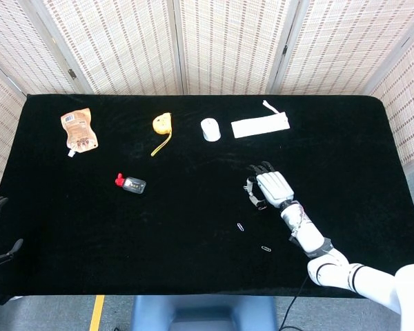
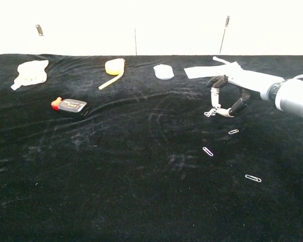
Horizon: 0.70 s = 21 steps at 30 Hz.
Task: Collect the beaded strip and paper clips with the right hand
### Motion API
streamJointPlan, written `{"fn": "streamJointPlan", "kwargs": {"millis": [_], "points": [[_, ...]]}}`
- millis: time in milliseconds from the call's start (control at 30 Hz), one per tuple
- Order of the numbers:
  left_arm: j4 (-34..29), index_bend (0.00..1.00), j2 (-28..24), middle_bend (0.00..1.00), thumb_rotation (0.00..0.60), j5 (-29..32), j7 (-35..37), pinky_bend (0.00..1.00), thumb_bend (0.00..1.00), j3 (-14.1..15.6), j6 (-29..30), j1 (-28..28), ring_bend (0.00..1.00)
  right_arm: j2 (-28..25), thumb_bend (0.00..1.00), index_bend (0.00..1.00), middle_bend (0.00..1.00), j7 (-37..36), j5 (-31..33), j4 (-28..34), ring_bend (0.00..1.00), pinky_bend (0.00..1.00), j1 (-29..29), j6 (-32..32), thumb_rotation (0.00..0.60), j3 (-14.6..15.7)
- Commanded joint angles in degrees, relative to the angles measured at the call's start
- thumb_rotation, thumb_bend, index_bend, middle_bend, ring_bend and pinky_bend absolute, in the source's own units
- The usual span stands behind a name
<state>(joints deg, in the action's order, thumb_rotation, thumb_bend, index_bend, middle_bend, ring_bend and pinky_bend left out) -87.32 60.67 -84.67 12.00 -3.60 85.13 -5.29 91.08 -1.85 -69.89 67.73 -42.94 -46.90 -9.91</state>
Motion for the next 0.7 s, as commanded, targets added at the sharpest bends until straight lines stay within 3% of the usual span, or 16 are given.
{"fn": "streamJointPlan", "kwargs": {"millis": [33, 367, 700], "points": [[0.08, 0.02, 0.01, 0.11, 0.600, -0.01, 0.06, 0.06, 0.36, 0.01, -0.01, 0.02, 0.15, 0.31, 0.41, 0.81, 0.17, -0.25, -0.20, -0.45, 0.15, 0.00, -0.14, 0.22, 0.600, -0.03], [0.14, 0.02, 0.10, 0.11, 0.600, 0.35, -0.25, 0.06, 0.36, -0.18, -0.24, -0.04, 0.15, -3.18, 0.41, 0.81, 0.17, -2.92, -2.85, 4.36, 0.13, 0.00, 1.90, -2.98, 0.600, 0.27], [-0.19, 0.02, 0.42, 0.11, 0.600, 0.62, -1.38, 0.06, 0.36, -0.24, -0.84, -0.32, 0.15, -8.08, 0.41, 0.81, 0.17, -3.50, -8.04, 11.15, 0.13, 0.00, 6.95, -8.78, 0.600, 4.66]]}}
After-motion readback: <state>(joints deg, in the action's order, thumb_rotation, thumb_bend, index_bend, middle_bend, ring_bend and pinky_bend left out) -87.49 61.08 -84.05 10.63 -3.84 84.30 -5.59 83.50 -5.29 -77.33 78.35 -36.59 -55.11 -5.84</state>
